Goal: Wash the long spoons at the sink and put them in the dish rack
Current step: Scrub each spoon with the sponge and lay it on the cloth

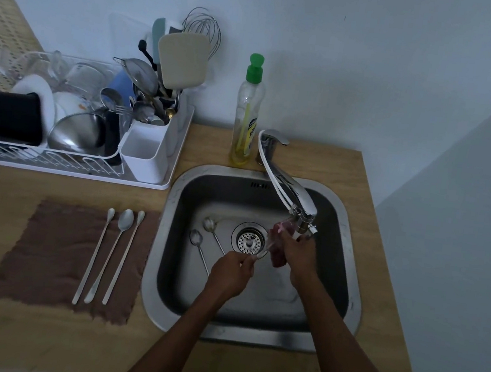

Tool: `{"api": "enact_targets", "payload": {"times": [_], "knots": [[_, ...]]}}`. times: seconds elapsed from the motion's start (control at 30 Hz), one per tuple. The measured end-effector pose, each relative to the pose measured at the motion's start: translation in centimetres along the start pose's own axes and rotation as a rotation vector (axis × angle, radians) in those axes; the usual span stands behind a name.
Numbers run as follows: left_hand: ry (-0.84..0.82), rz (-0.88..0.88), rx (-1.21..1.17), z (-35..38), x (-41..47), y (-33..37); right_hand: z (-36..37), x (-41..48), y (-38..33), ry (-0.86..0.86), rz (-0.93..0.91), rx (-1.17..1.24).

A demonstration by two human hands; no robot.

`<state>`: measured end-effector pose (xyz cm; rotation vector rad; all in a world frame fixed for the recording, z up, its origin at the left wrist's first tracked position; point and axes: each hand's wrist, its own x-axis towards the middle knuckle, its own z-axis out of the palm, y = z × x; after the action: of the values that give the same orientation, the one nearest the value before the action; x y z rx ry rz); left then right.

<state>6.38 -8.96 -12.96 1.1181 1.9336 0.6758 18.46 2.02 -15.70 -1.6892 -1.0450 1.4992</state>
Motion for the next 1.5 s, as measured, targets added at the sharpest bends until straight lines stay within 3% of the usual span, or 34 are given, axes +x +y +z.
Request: {"api": "enact_targets", "payload": {"times": [0.13, 0.37, 0.5, 0.6, 0.67, 0.77, 0.87, 0.93, 1.0, 1.1, 1.2, 1.3, 1.4, 1.5], "knots": [[-0.02, 0.018, 0.041, -0.4, 0.4, -0.9, -0.8, 0.2, -0.5, -0.107, -0.031, -0.003], [-0.055, 0.075, 0.186, -1.8, 2.2, -2.1, -1.3, 0.8, -1.0, -0.097, -0.216, -0.397], [-0.119, 0.127, 0.299, -3.9, 3.9, -2.4, -2.4, 1.2, -2.2, -0.339, -0.319, -0.755], [-0.183, 0.175, 0.322, -4.7, 4.5, -2.4, -3.3, 1.2, -3.3, -0.518, -0.236, -0.747], [-0.205, 0.182, 0.296, -4.8, 4.5, -2.2, -3.4, 0.7, -3.7, -0.467, -0.236, -0.623], [-0.2, 0.175, 0.235, -4.0, 4.1, -1.2, -2.6, -0.5, -3.5, -0.195, -0.305, -0.369], [-0.163, 0.155, 0.243, -3.3, 4.1, -0.8, -2.1, -1.1, -2.8, -0.059, -0.378, -0.33], [-0.173, 0.162, 0.253, -3.6, 4.2, -1.1, -2.5, -0.9, -2.8, -0.156, -0.322, -0.402], [-0.231, 0.169, 0.242, -4.2, 4.4, -1.8, -3.5, -0.4, -2.9, -0.392, -0.275, -0.578], [-0.314, 0.193, 0.207, -4.9, 4.6, -2.3, -4.4, 0.7, -3.0, -0.63, -0.327, -0.791], [-0.323, 0.145, 0.089, -5.0, 4.1, -1.9, -4.1, 0.6, -2.8, -0.524, -0.276, -0.574], [-0.314, 0.021, -0.059, -4.3, 3.2, -1.4, -3.1, 0.0, -1.7, -0.278, -0.184, -0.252], [-0.244, 0.035, -0.065, -2.8, 2.6, -1.0, -1.1, -0.5, 0.1, -0.062, -0.112, -0.072], [-0.201, 0.056, -0.021, -2.0, 2.2, -1.0, -0.8, -0.9, 0.4, -0.07, -0.014, 0.008]]}}
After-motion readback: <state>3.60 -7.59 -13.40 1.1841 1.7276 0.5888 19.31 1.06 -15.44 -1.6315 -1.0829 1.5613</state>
